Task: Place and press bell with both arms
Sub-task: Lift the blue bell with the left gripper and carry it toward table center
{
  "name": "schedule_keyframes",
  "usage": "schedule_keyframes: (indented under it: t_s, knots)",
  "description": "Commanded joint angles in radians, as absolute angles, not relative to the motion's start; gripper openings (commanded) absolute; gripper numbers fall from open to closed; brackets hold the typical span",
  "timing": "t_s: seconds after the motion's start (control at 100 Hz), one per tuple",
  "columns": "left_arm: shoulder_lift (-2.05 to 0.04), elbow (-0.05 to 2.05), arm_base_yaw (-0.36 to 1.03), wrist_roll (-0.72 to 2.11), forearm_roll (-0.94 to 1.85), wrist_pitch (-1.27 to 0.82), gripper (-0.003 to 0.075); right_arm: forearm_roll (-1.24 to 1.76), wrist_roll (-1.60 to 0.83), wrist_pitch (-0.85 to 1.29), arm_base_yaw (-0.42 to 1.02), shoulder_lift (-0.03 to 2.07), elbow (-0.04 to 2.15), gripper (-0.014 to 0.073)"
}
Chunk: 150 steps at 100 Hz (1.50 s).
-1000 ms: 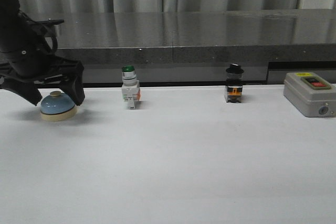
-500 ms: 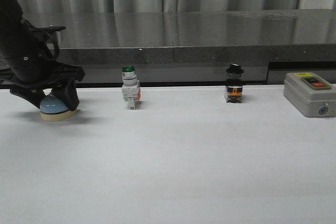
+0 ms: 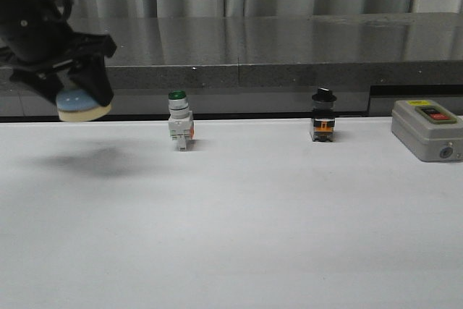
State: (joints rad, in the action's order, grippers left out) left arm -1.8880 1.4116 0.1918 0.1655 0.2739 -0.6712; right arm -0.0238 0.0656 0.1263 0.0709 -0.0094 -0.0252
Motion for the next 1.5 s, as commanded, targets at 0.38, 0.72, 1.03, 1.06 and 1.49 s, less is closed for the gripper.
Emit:
schedule_keyframes:
  t_s: [0.38,0.72,1.03,1.06,1.49]
  knots:
    - [-1.791,1.436,0.494,0.170,0.305,-0.612,0.0110,-0.019,0.063,0.036,0.063,-0.028,-0.012,-0.0060]
    - [-1.909,1.446,0.648,0.170,0.305,-0.489,0.0110,-0.019,0.063,0.036,0.063,-0.028,-0.012,-0.0060]
    - [-2.011,1.467,0.670,0.170,0.319,-0.499,0.0111,-0.019,0.063,0.036,0.063,-0.028,-0.012,-0.0060]
    - [-2.011,1.467,0.670,0.170,0.318,-0.504,0.0116,-0.019,0.063,0.036,0.063,-0.028,-0.012,-0.0060]
    - [-2.013,1.467,0.670,0.172,0.321,-0.527,0.0364,-0.019,0.063,0.036,0.063,-0.028,-0.012,-0.0060]
